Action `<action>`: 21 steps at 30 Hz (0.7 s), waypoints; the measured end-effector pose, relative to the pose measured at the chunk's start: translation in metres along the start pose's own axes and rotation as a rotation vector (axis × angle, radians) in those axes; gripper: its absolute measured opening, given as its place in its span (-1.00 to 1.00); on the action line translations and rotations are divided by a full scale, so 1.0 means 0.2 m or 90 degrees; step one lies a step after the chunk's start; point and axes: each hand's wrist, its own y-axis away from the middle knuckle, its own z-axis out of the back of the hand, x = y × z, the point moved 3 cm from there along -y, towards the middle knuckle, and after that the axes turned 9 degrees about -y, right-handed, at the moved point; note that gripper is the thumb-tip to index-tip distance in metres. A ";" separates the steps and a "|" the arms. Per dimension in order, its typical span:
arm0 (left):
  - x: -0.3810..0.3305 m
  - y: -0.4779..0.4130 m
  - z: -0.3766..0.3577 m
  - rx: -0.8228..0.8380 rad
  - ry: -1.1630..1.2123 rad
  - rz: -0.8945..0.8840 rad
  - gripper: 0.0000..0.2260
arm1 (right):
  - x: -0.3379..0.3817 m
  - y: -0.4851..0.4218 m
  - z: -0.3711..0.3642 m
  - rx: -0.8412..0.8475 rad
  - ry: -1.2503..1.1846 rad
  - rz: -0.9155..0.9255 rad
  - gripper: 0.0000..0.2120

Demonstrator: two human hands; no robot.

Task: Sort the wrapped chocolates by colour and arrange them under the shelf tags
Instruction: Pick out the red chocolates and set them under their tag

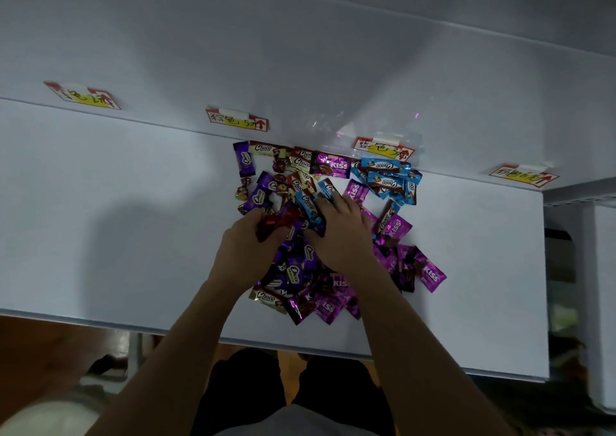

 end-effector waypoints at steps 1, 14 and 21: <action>0.01 0.00 0.01 0.007 0.000 0.009 -0.83 | -0.01 0.00 -0.01 0.023 0.022 0.010 -0.32; 0.03 0.04 -0.11 0.073 0.031 -0.007 -0.81 | -0.23 0.30 -0.11 0.041 0.020 -0.085 0.00; 0.03 0.10 -0.13 -0.152 -0.157 -0.160 -0.78 | -0.33 0.14 0.06 -0.248 -0.256 -0.117 -0.46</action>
